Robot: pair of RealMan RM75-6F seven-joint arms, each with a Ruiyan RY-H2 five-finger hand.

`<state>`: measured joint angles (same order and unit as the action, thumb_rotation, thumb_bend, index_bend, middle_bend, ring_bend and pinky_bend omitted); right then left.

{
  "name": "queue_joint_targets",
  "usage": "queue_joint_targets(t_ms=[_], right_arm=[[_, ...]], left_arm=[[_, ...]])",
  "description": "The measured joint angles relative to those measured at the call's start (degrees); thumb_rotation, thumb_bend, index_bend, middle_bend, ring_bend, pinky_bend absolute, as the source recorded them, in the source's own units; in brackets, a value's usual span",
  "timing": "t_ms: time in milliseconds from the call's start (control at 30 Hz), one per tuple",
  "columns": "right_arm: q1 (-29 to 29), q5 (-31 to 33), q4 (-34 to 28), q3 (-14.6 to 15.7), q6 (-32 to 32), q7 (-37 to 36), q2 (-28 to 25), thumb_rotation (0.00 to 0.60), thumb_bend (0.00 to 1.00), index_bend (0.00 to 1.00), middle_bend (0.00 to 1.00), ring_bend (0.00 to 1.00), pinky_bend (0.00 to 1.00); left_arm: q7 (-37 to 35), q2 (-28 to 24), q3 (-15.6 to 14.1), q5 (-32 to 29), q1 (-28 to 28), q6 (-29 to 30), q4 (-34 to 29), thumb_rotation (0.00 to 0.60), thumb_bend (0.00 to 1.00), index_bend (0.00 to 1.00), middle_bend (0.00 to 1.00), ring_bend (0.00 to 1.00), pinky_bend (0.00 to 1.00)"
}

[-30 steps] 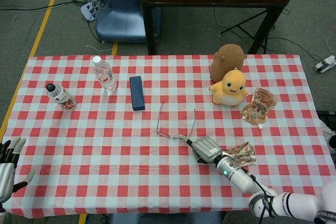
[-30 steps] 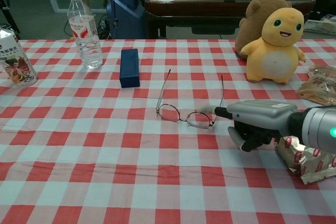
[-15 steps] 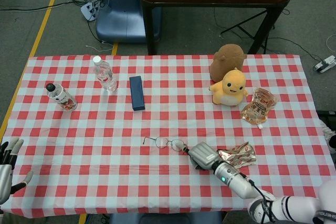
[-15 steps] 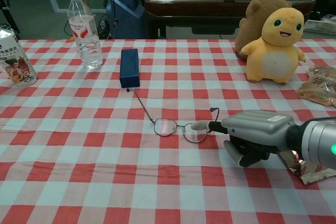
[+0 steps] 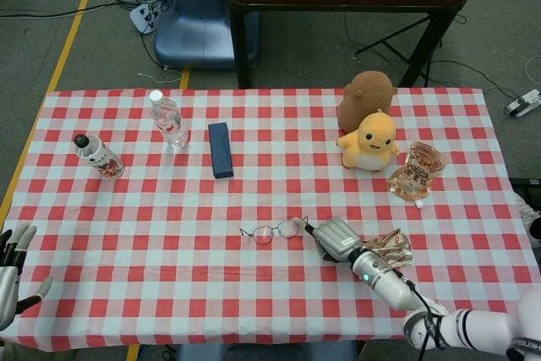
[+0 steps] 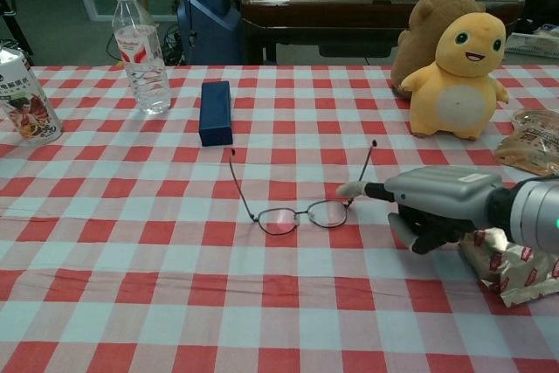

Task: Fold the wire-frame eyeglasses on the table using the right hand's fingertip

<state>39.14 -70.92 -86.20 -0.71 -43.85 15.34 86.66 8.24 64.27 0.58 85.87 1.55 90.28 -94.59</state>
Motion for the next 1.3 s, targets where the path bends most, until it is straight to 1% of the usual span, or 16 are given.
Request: queue_joint_targets(t_ms=[267, 500, 633, 767, 867, 933, 1100, 1200, 1300], right_arm=[[1.5, 2.0, 3.6, -2.2, 1.2, -1.3, 0.8, 0.600, 0.80, 0.00, 1.00, 1.00, 1.00], [3.7, 3.1, 7.3, -5.0, 2.1, -3.1, 2.3, 0.600, 0.80, 0.00, 1.00, 1.00, 1.00], [4.2, 2.4, 7.0, -5.4, 2.2, -4.0, 2.1, 0.600, 0.80, 0.00, 1.00, 1.00, 1.00], [3.7, -0.1, 4.4, -4.6, 1.4, -5.4, 0.8, 0.600, 0.80, 0.00, 1.00, 1.00, 1.00], [2.9, -3.6, 1.8, -3.6, -0.4, -6.8, -0.4, 0.600, 0.80, 0.00, 1.00, 1.00, 1.00], [2.1, -6.4, -0.1, -2.9, -2.8, -7.9, -1.4, 0.600, 0.80, 0.00, 1.00, 1.00, 1.00], [-1.0, -12.1, -4.1, -1.5, -10.9, -10.3, -4.9, 0.600, 0.80, 0.00, 1.00, 1.00, 1.00], [-3.3, -14.4, -6.0, -0.8, -15.5, -11.2, -7.7, 0.600, 0.80, 0.00, 1.00, 1.00, 1.00], [-5.6, -15.5, -7.6, -0.2, -18.7, -11.5, -10.6, 0.600, 0.80, 0.00, 1.00, 1.00, 1.00]], left_arm=[[0.1, 0.0, 0.0, -0.1, 0.2, 0.0, 0.0, 0.600, 0.28, 0.00, 0.00, 0.00, 0.00], [0.2, -0.1, 0.0, -0.1, 0.2, -0.1, 0.0, 0.600, 0.28, 0.00, 0.00, 0.00, 0.00], [0.1, -0.2, 0.0, -0.3, 0.3, -0.1, 0.0, 0.600, 0.28, 0.00, 0.00, 0.00, 0.00], [0.1, -0.1, -0.1, -0.3, 0.2, -0.4, 0.0, 0.600, 0.28, 0.00, 0.00, 0.00, 0.00], [0.2, -0.1, -0.1, 0.0, 0.1, -0.4, -0.1, 0.600, 0.28, 0.00, 0.00, 0.00, 0.00], [0.2, -0.1, -0.1, 0.0, 0.2, -0.3, -0.1, 0.600, 0.28, 0.00, 0.00, 0.00, 0.00], [0.2, -0.3, -0.1, -0.1, 0.2, -0.4, -0.2, 0.600, 0.28, 0.00, 0.00, 0.00, 0.00], [0.3, -0.2, -0.1, 0.0, 0.1, -0.6, -0.3, 0.600, 0.28, 0.00, 0.00, 0.00, 0.00], [0.6, -0.1, 0.0, 0.2, -0.2, -0.8, -0.5, 0.600, 0.28, 0.00, 0.00, 0.00, 0.00]])
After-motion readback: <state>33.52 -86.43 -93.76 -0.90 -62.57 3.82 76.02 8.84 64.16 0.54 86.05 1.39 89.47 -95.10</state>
